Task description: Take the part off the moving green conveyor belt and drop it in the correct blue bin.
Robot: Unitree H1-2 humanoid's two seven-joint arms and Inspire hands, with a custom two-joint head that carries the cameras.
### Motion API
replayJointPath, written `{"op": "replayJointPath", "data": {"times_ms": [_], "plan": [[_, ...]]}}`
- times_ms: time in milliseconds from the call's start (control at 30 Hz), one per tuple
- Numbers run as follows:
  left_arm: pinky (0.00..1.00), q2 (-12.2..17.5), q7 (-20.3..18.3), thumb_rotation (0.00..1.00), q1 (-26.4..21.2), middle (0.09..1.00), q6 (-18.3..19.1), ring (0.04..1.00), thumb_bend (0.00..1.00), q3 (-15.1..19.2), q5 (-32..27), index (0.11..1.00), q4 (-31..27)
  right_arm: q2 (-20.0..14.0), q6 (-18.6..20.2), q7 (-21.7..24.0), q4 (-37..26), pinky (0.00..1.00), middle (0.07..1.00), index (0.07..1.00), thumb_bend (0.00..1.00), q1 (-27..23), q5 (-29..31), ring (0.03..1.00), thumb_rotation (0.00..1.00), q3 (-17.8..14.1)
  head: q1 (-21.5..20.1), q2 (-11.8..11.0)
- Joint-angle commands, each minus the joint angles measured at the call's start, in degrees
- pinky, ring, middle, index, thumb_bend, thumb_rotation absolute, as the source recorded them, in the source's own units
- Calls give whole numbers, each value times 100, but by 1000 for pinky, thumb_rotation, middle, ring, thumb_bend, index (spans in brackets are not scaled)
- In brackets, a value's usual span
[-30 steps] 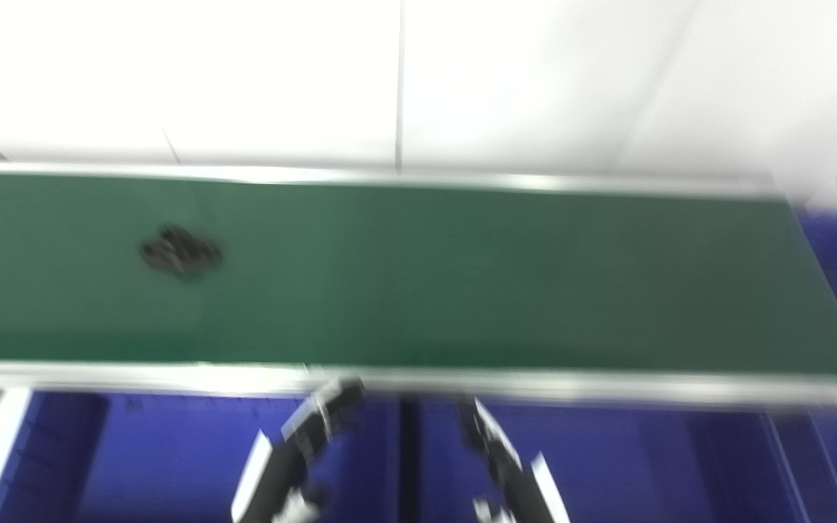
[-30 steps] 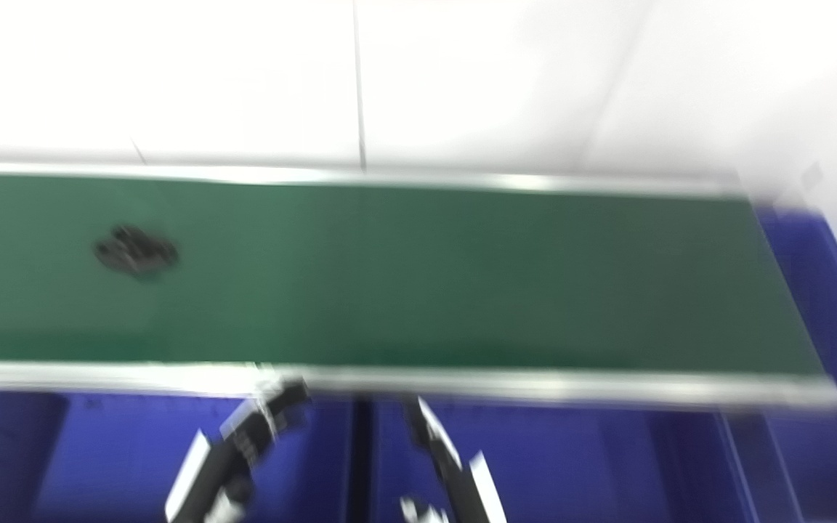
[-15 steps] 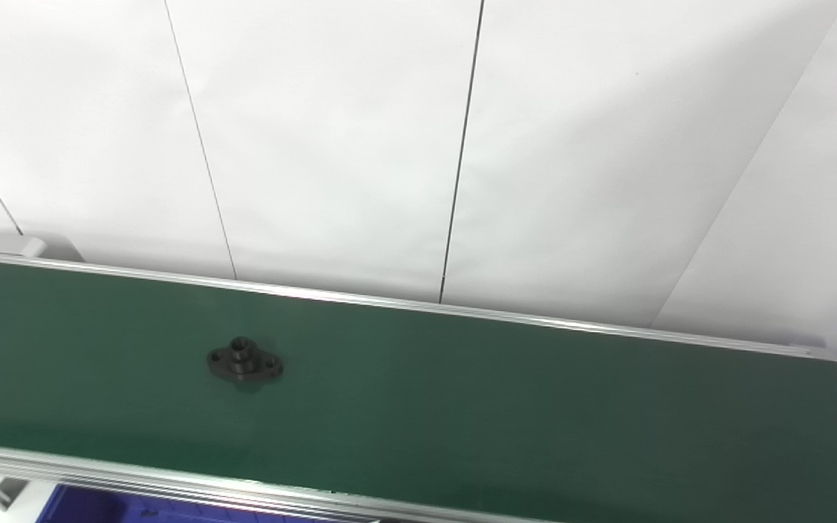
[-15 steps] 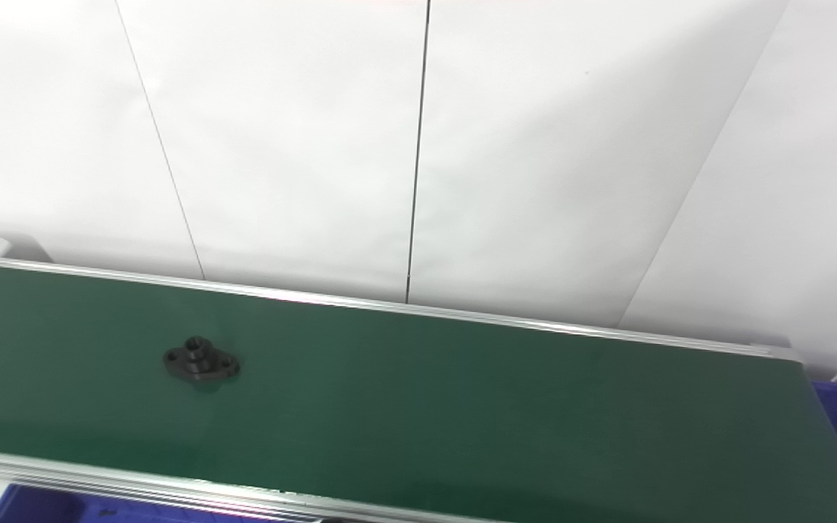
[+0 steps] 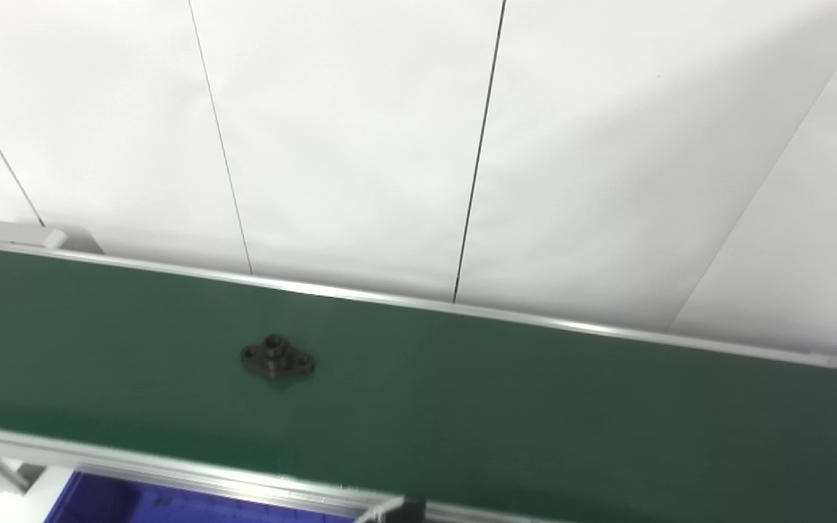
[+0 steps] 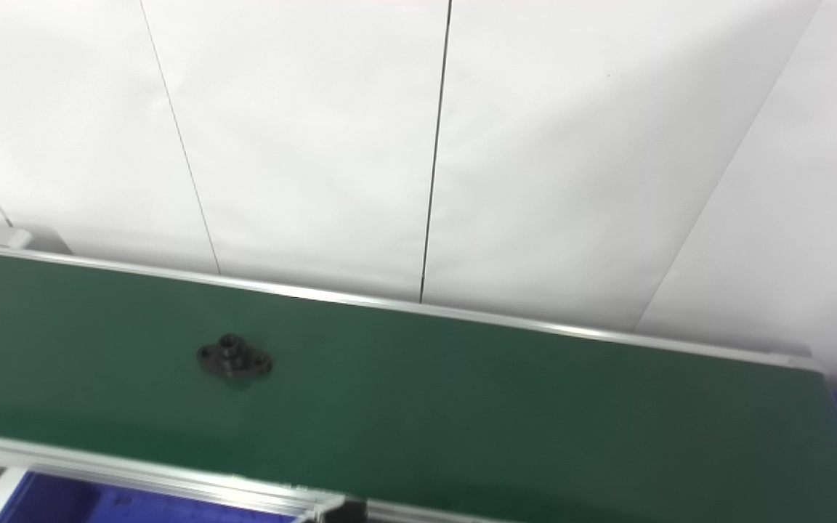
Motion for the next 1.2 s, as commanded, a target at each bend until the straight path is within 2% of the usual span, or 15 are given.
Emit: {"op": "replayJointPath", "data": {"times_ms": [0,33,200,333,433,500,633,800,833,867,900,933,1000,1167], "plan": [[790,-36,-18,840,29,830,-203,841,958,-29,28,815,-229,3,-312,106,-318,828,928,940,835,71,-96,887,996,-86,5,9],[791,-42,-27,840,35,831,-202,842,957,-34,27,816,-275,6,-310,93,-406,828,929,940,834,82,-258,887,997,-160,4,72],[800,-101,-29,852,49,834,-198,843,939,-45,59,834,-357,-34,-311,79,-793,809,896,913,834,56,-710,865,1000,-348,14,92],[812,-108,-58,863,87,841,-196,852,924,-60,49,845,-408,-35,-308,172,-1294,790,877,902,887,59,-857,853,1000,-457,24,25],[811,-72,-110,861,105,843,-191,854,919,-45,-2,847,-447,113,-301,153,-1744,767,864,897,900,28,-1188,835,1000,-550,-54,-9],[817,-45,-150,861,116,846,-176,858,915,-29,-24,849,-468,253,-286,191,-1990,727,851,885,862,-97,-1204,809,1000,-581,-115,-24],[842,5,-189,871,157,853,-140,872,925,2,17,849,-497,517,-83,379,-2266,764,845,887,826,-493,-1057,812,1000,-676,-182,-80],[808,31,-193,883,143,859,-194,860,923,0,99,848,-340,773,167,631,-2355,774,861,883,792,-1014,-1163,834,997,-872,-239,-235],[805,34,-192,884,143,860,-194,860,934,7,103,842,-300,778,198,690,-2326,774,859,880,782,-1147,-1255,834,943,-923,-249,-263],[805,37,-193,885,150,860,-190,862,940,18,102,840,-257,790,271,754,-2316,765,851,874,787,-1276,-1386,826,858,-975,-253,-280],[805,39,-197,885,159,860,-189,862,940,27,76,840,-207,822,427,839,-2327,765,851,874,787,-1411,-1600,826,858,-1033,-267,-306],[800,38,-201,879,170,862,-189,862,927,33,65,838,-165,863,637,943,-2360,754,841,866,808,-1535,-1838,817,772,-1088,-270,-310],[794,45,-218,873,168,861,-195,858,905,34,51,838,-86,961,1003,1117,-2391,730,831,859,835,-1759,-2178,804,713,-1162,-292,-338],[800,65,-301,878,172,874,-127,869,893,23,110,832,26,1191,1681,1407,-2366,639,819,847,815,-2281,-2694,759,706,-1206,-330,-434]]}}
